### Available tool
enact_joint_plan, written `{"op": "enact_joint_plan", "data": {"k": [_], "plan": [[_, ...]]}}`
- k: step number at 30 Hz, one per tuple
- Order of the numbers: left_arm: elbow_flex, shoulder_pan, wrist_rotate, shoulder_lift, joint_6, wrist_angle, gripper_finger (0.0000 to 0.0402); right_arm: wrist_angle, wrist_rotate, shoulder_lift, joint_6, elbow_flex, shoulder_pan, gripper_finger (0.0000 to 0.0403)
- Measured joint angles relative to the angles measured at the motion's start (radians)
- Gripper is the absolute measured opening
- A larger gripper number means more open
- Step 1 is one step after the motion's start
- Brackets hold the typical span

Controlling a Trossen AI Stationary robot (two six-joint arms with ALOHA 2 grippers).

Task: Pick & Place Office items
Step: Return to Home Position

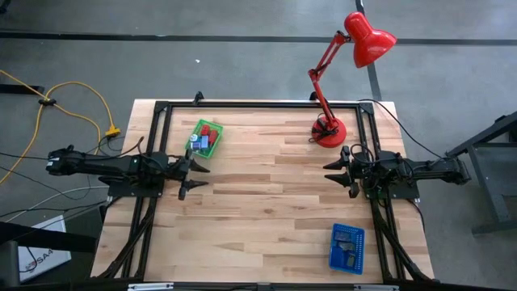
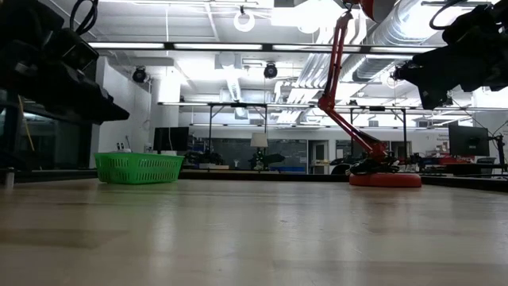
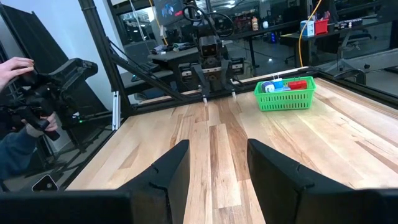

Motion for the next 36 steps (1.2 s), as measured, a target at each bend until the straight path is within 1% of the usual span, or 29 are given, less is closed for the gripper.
{"op": "enact_joint_plan", "data": {"k": [12, 22, 36], "plan": [[-0.002, 0.0, 0.0, 0.001, 0.001, 0.0, 0.0207, 0.0, 0.0, 0.0, 0.0, 0.0, 0.0, 0.0146], [-0.003, 0.0, -0.001, 0.002, 0.001, 0.054, 0.0207, 0.0, 0.0, 0.0, 0.0, 0.0, 0.0, 0.0146], [-0.003, 0.0, -0.001, 0.003, 0.001, 0.066, 0.0207, 0.0, 0.0, 0.0, 0.0, 0.0, 0.0, 0.0146]]}}
